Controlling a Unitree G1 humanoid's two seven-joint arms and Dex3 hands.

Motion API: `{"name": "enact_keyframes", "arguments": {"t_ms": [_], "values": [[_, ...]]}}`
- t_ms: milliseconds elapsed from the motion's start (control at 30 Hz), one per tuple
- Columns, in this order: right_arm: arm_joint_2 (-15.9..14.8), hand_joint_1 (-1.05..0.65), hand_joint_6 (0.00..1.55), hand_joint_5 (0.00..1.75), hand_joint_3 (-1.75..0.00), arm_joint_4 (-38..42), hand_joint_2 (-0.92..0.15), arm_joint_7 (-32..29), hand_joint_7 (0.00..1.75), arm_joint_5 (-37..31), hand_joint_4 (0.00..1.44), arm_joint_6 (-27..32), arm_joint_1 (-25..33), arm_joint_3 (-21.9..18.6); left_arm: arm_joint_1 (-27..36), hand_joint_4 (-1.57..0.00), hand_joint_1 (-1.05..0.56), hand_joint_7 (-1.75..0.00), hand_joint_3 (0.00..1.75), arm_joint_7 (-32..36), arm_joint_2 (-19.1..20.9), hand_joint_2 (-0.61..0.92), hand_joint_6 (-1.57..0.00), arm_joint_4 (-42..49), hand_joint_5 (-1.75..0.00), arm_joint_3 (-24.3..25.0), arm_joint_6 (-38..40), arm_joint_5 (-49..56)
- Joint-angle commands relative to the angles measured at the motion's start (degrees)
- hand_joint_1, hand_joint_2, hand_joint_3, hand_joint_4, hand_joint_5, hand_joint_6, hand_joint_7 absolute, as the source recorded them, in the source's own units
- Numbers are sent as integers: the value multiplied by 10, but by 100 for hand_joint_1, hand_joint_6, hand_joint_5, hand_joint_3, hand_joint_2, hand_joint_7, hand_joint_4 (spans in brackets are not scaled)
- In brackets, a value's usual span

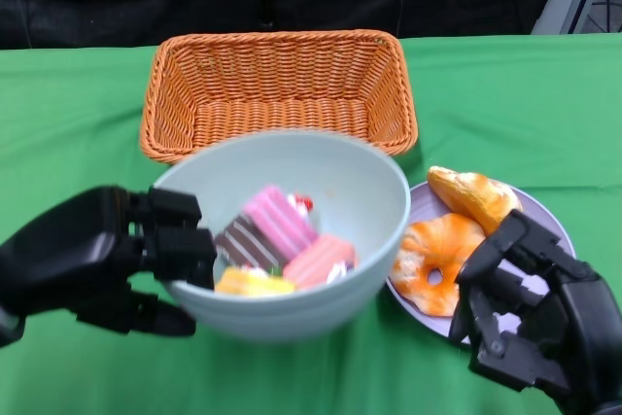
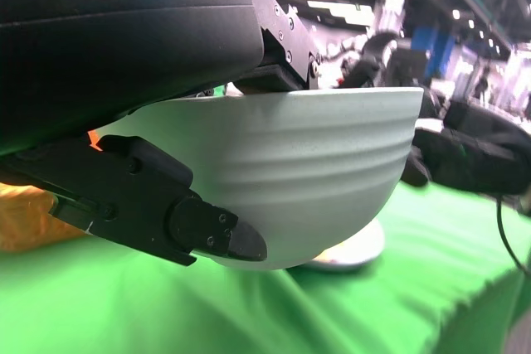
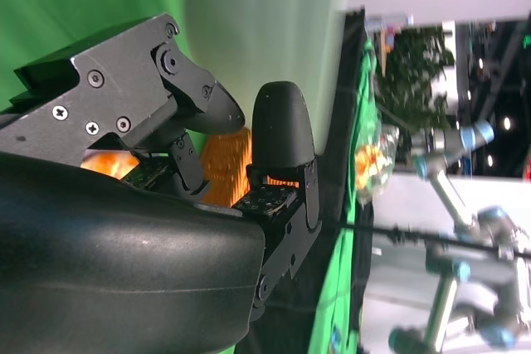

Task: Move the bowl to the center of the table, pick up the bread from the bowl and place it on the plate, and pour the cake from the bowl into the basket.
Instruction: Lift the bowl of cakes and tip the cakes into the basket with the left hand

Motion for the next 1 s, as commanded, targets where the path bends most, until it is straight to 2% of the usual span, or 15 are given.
{"name": "enact_keyframes", "arguments": {"t_ms": [33, 233, 433, 600, 733, 833, 1000], "values": [[-12, -9, 54, 175, -130, 1, -53, 15, 175, 9, 85, 7, 4, 4, -26, -80, -17, -125, 60, -28, -12, 87, -81, 9, -167, 19, 2, -49], [-25, -5, 57, 175, -134, 6, -50, 28, 171, -15, 87, -2, 8, 22, -40, -81, -13, -120, 76, -96, -40, 76, -81, -5, -159, 21, 41, -132], [-26, -2, 59, 175, -136, 36, -48, 25, 168, -36, 84, -46, -1, 26, -55, -78, -12, -125, 78, -162, -77, 74, -78, -10, -169, 40, 101, -183], [-25, -1, 62, 175, -137, 47, -48, 17, 164, -51, 83, -63, -4, 27, -74, -74, -9, -125, 91, -212, -114, 67, -76, 2, -170, 64, 147, -215], [-25, 0, 63, 175, -137, 53, -48, 18, 162, -50, 84, -71, -7, 28, -95, -74, -12, -128, 84, -247, -154, 72, -75, 1, -170, 88, 203, -246], [-26, 0, 63, 175, -136, 58, -48, 14, 162, -57, 84, -76, -9, 29, -106, -71, -11, -134, 66, -282, -183, 83, -72, 2, -173, 102, 242, -277], [-27, 0, 62, 175, -134, 62, -48, 15, 161, -63, 82, -77, -7, 33, -130, -78, -13, -146, 85, -325, -235, 74, -68, 21, -175, 133, 310, -314]]}}
